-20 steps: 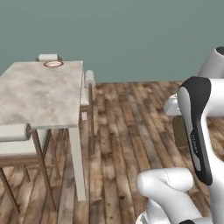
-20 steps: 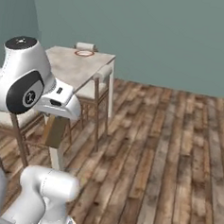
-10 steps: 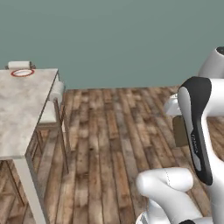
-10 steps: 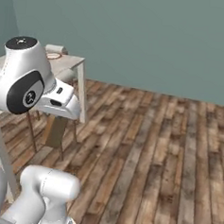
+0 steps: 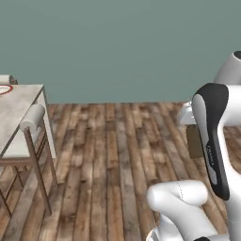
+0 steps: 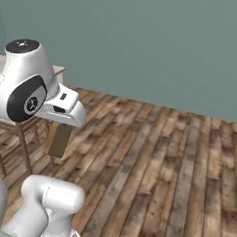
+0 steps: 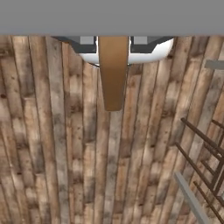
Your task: Start the toaster. Once the lever pops up, take the bread to the plate on the dining counter.
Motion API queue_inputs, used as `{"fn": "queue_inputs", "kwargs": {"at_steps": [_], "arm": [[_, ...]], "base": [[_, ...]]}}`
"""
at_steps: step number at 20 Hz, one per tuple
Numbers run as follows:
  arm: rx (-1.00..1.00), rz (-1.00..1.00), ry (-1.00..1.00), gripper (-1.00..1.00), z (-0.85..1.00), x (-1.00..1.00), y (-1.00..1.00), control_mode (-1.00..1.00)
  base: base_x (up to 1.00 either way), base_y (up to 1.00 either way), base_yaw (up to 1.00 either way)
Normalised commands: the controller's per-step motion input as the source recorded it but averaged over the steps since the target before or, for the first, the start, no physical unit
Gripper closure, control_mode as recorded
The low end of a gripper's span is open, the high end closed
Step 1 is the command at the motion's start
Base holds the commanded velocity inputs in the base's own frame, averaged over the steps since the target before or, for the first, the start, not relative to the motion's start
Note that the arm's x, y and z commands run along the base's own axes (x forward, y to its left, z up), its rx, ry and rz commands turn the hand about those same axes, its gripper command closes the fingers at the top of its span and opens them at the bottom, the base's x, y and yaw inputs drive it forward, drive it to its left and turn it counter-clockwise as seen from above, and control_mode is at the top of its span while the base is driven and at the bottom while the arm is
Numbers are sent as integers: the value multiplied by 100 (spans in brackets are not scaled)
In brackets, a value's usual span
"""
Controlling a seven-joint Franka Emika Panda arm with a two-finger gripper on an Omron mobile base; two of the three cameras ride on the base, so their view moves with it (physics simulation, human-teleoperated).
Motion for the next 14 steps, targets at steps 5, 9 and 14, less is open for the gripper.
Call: {"fn": "queue_inputs", "kwargs": {"at_steps": [5,9,14], "arm": [[0,0,0,100,0,0,0,100],[0,0,0,100,0,0,0,100],[0,0,0,100,0,0,0,100]], "base": [[87,-74,32],[90,-75,35],[86,-77,40]]}}
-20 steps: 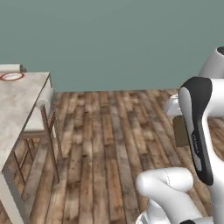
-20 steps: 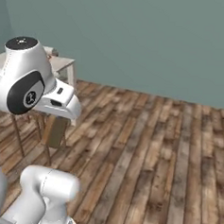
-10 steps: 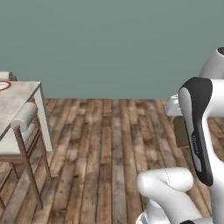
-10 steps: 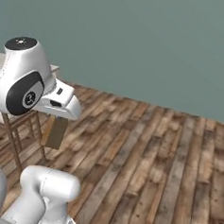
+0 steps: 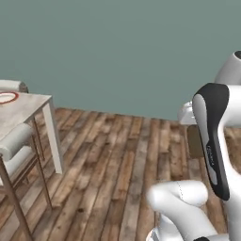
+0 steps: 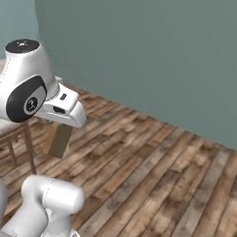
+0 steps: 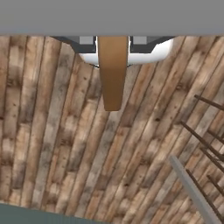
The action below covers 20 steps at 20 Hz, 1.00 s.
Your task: Start the toaster. Once the lever pops up, take the bread to the plate on the dining counter.
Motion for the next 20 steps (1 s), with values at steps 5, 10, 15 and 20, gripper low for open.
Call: {"fn": "queue_inputs", "kwargs": {"at_steps": [5,10,15,20], "arm": [[0,0,0,100,0,0,0,100],[0,0,0,100,0,0,0,100],[0,0,0,100,0,0,0,100],[0,0,0,100,0,0,0,100]], "base": [[86,-77,43],[79,-79,44],[74,-79,45],[72,-78,46]]}}
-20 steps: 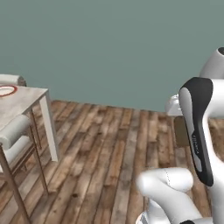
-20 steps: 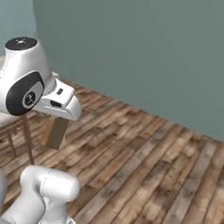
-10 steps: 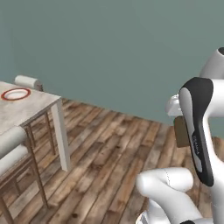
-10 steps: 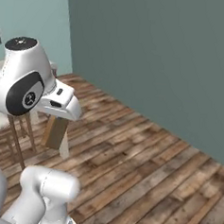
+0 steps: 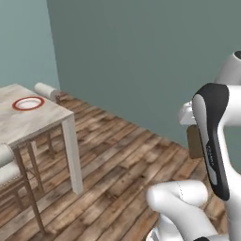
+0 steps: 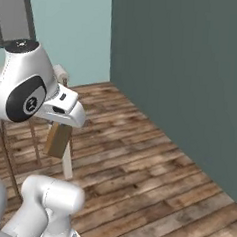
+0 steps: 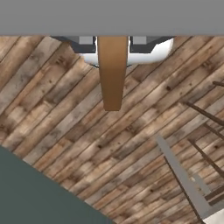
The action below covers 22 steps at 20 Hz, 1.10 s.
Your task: Start the toaster. Once the lever pops up, take the bread to the plate on the dining counter.
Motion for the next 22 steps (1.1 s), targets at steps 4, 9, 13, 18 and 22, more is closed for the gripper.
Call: {"fn": "queue_inputs", "kwargs": {"at_steps": [4,9,13,18,22], "arm": [[0,0,0,100,0,0,0,100],[0,0,0,100,0,0,0,100],[0,0,0,100,0,0,0,100],[0,0,0,100,0,0,0,100],[0,0,0,100,0,0,0,100]], "base": [[72,-80,46],[68,-81,46],[64,-77,46],[65,-75,47],[68,-69,47]]}}
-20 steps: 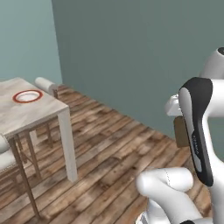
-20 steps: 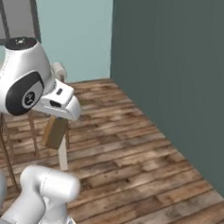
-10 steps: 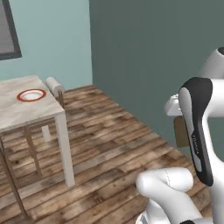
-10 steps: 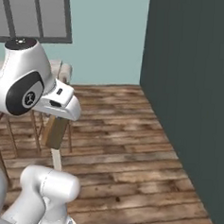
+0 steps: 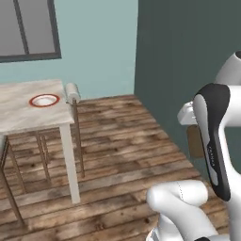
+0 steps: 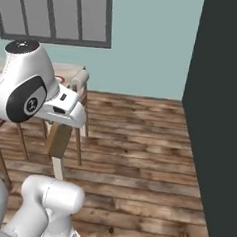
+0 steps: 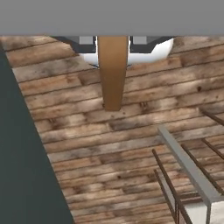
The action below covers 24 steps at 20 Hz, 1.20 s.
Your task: Start the toaster. Once the lever pops up, take the bread to the plate on the dining counter.
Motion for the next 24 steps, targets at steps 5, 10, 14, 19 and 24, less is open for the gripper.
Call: {"fn": "queue_inputs", "kwargs": {"at_steps": [5,10,14,19,24], "arm": [[0,0,0,100,0,0,0,100],[0,0,0,100,0,0,0,100],[0,0,0,100,0,0,0,100],[0,0,0,100,0,0,0,100],[0,0,0,100,0,0,0,100]], "base": [[68,-60,49],[64,-57,51],[64,-53,52],[58,-48,53],[48,-50,54]]}}
